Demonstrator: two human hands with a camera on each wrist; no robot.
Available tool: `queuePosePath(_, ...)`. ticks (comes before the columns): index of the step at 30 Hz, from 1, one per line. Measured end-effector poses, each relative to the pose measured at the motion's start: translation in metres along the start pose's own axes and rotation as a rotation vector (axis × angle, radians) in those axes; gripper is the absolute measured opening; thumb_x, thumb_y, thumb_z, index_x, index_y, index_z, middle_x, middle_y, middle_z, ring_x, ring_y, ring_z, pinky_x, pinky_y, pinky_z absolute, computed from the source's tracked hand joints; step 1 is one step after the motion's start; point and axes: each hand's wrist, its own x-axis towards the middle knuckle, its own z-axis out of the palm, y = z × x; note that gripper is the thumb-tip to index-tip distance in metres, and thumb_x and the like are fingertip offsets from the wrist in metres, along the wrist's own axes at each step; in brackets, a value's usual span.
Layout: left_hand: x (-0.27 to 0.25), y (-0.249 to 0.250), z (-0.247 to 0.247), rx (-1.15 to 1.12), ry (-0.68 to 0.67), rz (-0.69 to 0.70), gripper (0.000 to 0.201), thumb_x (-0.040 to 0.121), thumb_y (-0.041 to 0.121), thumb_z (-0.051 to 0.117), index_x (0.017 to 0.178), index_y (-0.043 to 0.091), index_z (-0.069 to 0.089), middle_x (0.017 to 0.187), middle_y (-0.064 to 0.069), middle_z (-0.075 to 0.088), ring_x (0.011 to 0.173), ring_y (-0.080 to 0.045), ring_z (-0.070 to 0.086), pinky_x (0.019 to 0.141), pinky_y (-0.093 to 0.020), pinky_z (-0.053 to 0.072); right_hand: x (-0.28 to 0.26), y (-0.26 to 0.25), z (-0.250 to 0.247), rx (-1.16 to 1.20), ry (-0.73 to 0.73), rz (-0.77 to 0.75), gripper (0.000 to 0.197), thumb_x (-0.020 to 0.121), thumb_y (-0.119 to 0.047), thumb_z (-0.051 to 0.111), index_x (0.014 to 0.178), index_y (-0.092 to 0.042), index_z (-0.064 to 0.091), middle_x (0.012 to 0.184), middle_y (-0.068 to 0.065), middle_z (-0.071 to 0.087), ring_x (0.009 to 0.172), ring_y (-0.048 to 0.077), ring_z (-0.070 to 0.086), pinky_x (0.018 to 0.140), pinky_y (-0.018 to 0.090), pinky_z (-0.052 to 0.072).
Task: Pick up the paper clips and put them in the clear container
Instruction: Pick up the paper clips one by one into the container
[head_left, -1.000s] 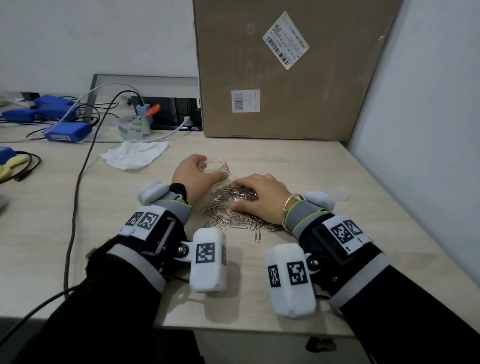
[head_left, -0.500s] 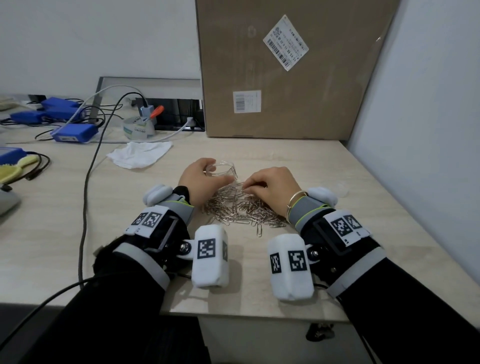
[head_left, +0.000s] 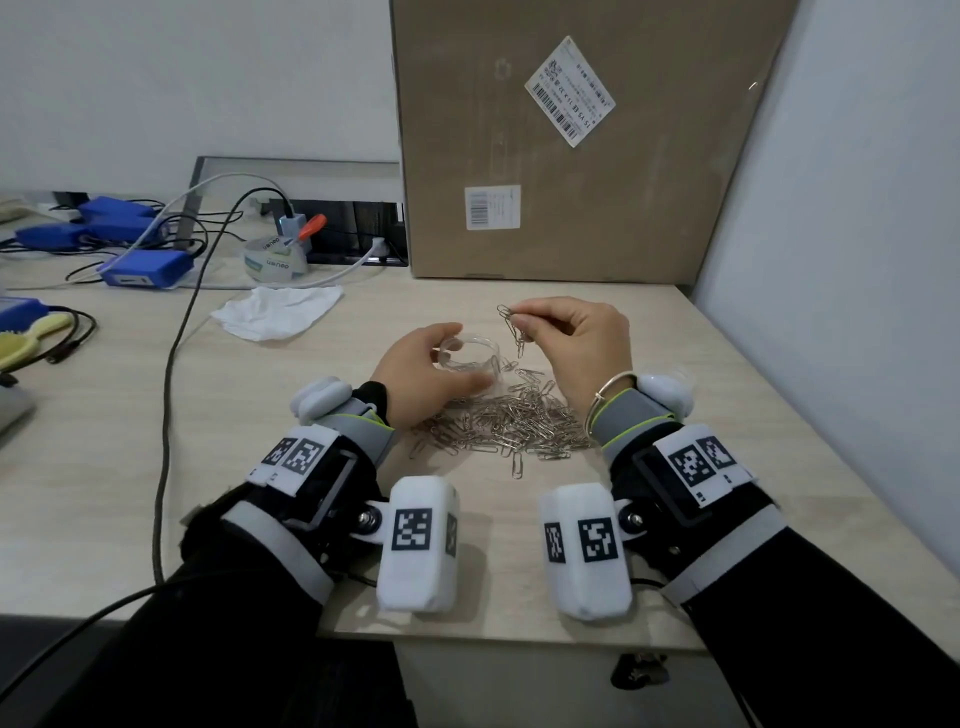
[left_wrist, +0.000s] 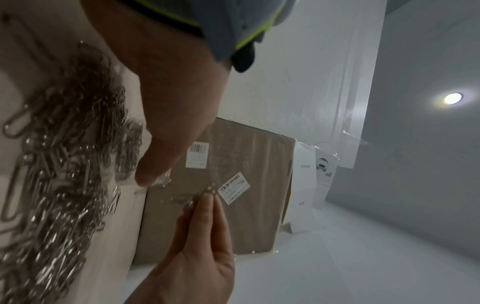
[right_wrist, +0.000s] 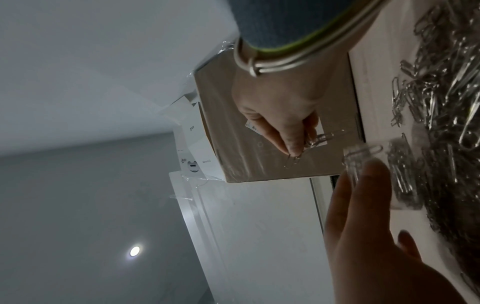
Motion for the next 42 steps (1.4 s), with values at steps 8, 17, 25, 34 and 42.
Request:
queuePosePath(8,-0.003,0.007,0.008,0.038,-0.129,0.069,0.072,0.070,0.034,0.080,0.134,0.021,0.050,0.121,0.006,0.061,0.107,-0.011,0.059,0.086,-0.021,0.043,-0.004,0.000,0.006,-0.106,-0.152,-0.087,0.010,0.075,-0.011,0.073,0.084,-0.012,0.076,0.081,0.003,0.075,0.075,0.004,0.064,0.077,0.021,0.052)
queuePosePath(17,-0.001,0.004,0.007,-0.033,-0.031,0.035,0.069,0.075,0.026,0.077,0.136,0.014,0.047,0.125,0.001,0.059,0.104,-0.012,0.058,0.077,-0.018,0.051,-0.003,0.005,0.003,-0.313,-0.156,-0.108,0.015,0.086,-0.027,0.060,0.094,-0.025,0.073,0.090,-0.005,0.067,0.099,0.017,0.058,0.094,0.037,0.043)
queuePosePath(25,0.001,0.004,0.007,-0.071,0.070,0.017,0.070,0.075,0.030,0.077,0.136,0.013,0.046,0.126,-0.001,0.059,0.103,-0.012,0.058,0.089,-0.027,0.049,-0.004,0.010,0.000,-0.411,-0.333,0.140,0.042,0.078,-0.055,0.061,0.072,-0.014,0.065,0.063,-0.007,0.058,0.062,0.008,0.052,0.060,0.022,0.041)
queuePosePath(34,0.001,0.003,0.005,-0.015,0.047,0.033,0.068,0.074,0.028,0.078,0.134,0.014,0.048,0.126,-0.004,0.059,0.107,-0.016,0.057,0.095,-0.033,0.049,-0.003,0.007,0.000,-0.264,-0.299,0.111,0.018,0.080,-0.031,0.069,0.070,-0.016,0.065,0.060,-0.009,0.058,0.055,0.005,0.051,0.056,0.016,0.042)
queuePosePath(42,0.001,0.005,0.008,0.038,-0.072,0.055,0.068,0.073,0.029,0.079,0.133,0.016,0.049,0.123,0.002,0.059,0.102,-0.010,0.055,0.082,-0.018,0.040,-0.001,0.002,-0.001,-0.296,-0.237,-0.044,0.018,0.082,-0.033,0.065,0.079,-0.019,0.074,0.081,-0.002,0.067,0.085,0.015,0.055,0.075,0.026,0.039)
